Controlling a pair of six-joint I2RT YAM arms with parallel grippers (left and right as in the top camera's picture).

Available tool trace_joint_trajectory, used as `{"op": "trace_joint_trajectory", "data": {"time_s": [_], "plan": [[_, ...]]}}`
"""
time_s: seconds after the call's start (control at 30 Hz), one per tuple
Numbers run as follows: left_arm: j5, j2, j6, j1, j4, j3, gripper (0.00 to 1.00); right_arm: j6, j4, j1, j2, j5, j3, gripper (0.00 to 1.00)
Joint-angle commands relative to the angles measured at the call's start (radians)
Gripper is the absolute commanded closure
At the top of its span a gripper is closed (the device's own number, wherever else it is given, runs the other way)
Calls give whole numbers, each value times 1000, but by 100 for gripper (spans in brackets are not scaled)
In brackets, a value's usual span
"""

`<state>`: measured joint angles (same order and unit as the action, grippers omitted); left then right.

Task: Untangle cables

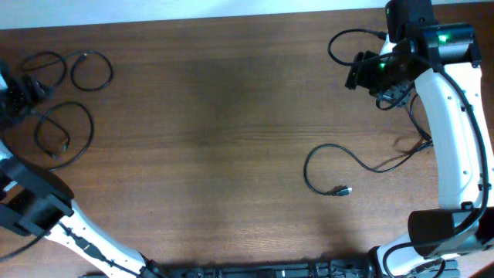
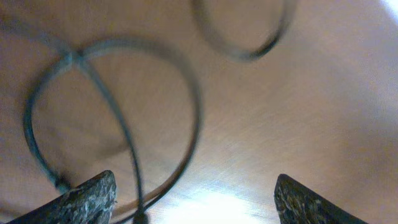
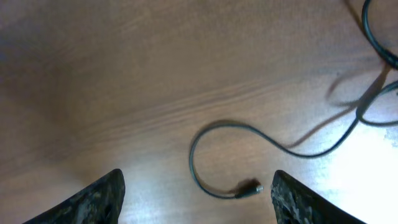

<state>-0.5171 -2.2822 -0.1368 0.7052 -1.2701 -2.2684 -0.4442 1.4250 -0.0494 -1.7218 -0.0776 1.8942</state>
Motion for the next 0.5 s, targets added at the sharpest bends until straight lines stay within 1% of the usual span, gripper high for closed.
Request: {"op": "trace_joint_trajectory", "data": {"time_s": [0.0,0.03,0.07,0.1,0.17,0.23,0.27,0.3,0.33,0.37,0.4,0.43,0.47], "plan": [[-219,10,24,-25,-93,-230,8,3,-28,-10,-4,-5,2,27],[-228,10,31,-51,-129,-286,7,3,-39,-10,-6,-3,2,27],[-228,10,35,-94,-163,-323,2,2,-56,-8,-16,54,2,13],[-227,9,35,-150,-193,-326,1,1,-53,0,-33,137,2,2],[-220,8,34,-252,-214,-326,1,-24,-26,56,-72,231,2,2],[-217,8,28,-382,-229,-326,1,-23,-36,198,-93,279,2,2],[-181,8,27,-431,-236,-326,1,-23,-51,279,-105,323,2,2],[-101,8,28,-491,-236,-325,1,-10,-57,346,-126,321,2,2],[-32,8,28,-555,-243,-324,1,63,-58,402,-157,322,2,1],[-7,8,28,-589,-243,-324,1,101,-61,430,-185,321,2,1],[27,8,28,-642,-242,-324,1,100,-61,465,-230,320,2,1],[51,8,27,-666,-242,-324,1,104,-61,484,-254,322,2,2],[95,8,28,-698,-243,-324,1,142,-74,505,-285,321,2,2]]}}
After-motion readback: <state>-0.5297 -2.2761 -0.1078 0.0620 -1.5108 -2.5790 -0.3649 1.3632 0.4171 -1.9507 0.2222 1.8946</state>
